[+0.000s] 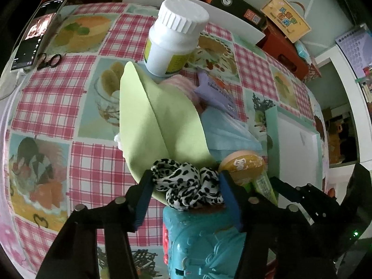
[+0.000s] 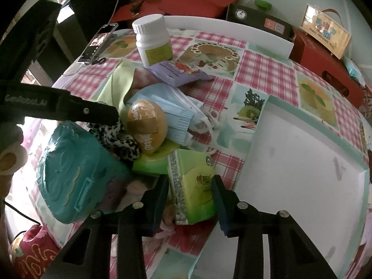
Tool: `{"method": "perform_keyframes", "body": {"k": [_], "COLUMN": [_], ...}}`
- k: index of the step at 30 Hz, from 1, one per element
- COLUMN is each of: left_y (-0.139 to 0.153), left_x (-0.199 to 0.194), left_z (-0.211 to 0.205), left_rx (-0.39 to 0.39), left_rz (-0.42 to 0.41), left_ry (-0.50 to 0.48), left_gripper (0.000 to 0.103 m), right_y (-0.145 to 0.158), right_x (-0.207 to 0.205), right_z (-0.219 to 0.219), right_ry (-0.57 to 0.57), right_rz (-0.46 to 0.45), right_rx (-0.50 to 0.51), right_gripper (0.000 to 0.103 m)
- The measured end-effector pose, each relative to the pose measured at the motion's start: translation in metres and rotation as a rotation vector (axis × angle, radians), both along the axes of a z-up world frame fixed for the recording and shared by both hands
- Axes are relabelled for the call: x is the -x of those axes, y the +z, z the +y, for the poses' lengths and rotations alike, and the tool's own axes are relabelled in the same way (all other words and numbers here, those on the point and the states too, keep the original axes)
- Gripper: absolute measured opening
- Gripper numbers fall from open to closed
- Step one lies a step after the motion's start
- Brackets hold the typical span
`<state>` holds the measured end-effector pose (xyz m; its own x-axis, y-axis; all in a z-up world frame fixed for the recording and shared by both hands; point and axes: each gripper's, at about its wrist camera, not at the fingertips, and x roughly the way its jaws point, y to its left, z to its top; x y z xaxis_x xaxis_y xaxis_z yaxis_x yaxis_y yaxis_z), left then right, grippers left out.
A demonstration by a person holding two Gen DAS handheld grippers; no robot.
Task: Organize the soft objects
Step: 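Grasp the green tissue pack with the right tool while the left tool grasps the leopard scrunchie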
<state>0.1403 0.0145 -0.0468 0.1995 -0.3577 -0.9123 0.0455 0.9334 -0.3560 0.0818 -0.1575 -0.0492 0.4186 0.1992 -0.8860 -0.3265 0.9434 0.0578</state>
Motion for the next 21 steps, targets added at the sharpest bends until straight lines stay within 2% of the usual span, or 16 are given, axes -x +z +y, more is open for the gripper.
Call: {"method": "perform_keyframes", "body": {"k": [9, 10, 11, 21], "left_y": [-0.001, 0.0, 0.0, 0.009], "left_x": [0.001, 0.001, 0.001, 0.008], "left_z": [0.003, 0.003, 0.003, 0.014], "left_rx": [0.007, 0.007, 0.008, 0.038], "left_rz": [-0.003, -0.004, -0.005, -0.047], "left_ry": [0.024, 0.027, 0.029, 0.083], "left_gripper": [0.045, 0.044, 0.043, 0.033], "right_y": [-0.005, -0.005, -0.005, 0.004], "right_x": [-0.004, -0.005, -0.005, -0.007], "right_z": [0.002, 0.002, 0.0, -0.009], "right_ry": [-0.002, -0.004, -0.007, -0.045], "right_rz": [0.0, -0.001, -0.002, -0.007], "right_rx": [0.04, 0.043, 0.041, -0.015], "right_gripper": [0.04, 0.037, 0.033, 0.03]}}
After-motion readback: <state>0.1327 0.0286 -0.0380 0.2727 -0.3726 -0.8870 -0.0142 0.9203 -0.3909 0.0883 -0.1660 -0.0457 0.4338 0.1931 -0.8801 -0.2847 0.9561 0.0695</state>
